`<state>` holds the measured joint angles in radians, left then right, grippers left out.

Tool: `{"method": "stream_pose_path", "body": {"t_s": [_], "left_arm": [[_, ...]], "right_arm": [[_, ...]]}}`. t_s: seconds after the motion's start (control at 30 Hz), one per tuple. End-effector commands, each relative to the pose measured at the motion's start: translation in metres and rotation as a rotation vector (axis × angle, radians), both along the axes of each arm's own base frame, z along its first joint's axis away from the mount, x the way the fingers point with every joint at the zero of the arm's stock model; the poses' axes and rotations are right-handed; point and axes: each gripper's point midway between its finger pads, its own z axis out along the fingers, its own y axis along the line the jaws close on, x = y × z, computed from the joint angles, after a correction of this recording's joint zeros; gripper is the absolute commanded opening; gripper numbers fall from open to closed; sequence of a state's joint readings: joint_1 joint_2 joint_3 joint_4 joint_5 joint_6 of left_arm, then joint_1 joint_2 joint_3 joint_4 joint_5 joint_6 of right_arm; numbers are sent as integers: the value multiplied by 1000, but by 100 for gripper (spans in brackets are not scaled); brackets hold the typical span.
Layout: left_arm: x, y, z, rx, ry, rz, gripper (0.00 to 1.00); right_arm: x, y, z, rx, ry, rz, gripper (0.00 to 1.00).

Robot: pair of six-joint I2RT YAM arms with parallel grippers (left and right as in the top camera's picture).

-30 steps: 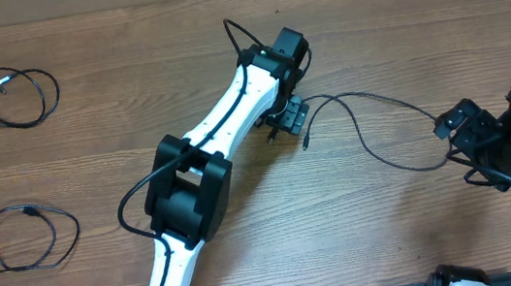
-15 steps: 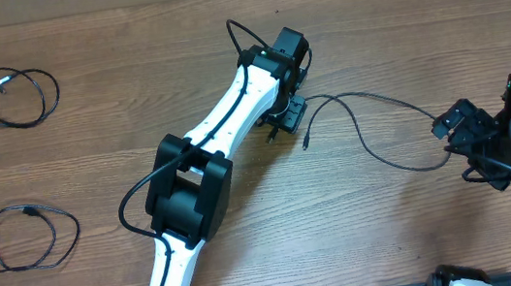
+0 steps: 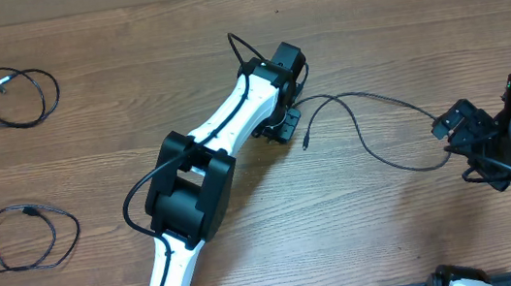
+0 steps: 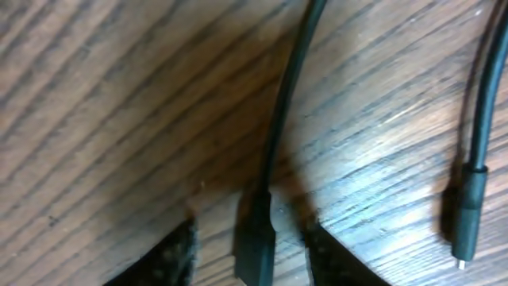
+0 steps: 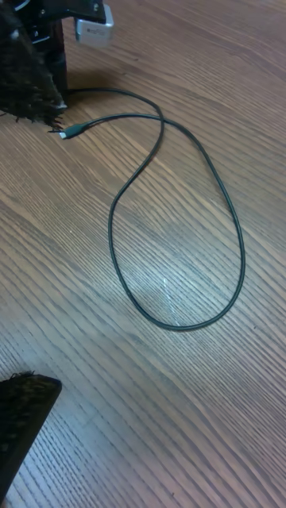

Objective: Untangle cables
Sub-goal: 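Grasp the last black cable's connector end with the left gripper, then pull the last cable leftward with the left gripper, freeing it from the right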

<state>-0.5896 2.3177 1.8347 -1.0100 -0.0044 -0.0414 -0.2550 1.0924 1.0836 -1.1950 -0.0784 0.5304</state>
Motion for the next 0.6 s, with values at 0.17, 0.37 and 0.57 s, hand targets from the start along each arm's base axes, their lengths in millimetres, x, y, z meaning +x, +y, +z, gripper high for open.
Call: {"method": "stream_pose_path", "body": {"t_s": [0.17,0.37,0.57], "left_arm": [[-7,9,-15,53,17,-21,5],[5,60,-8,252,-35,87,4],[24,119,16,331,-68,292,4]], "right_arm": [[3,-3,6,-13,-18,-1,100],[4,-3,6,-13,-19,-1,100],[6,-3,1,-7,4,-1,100]]}}
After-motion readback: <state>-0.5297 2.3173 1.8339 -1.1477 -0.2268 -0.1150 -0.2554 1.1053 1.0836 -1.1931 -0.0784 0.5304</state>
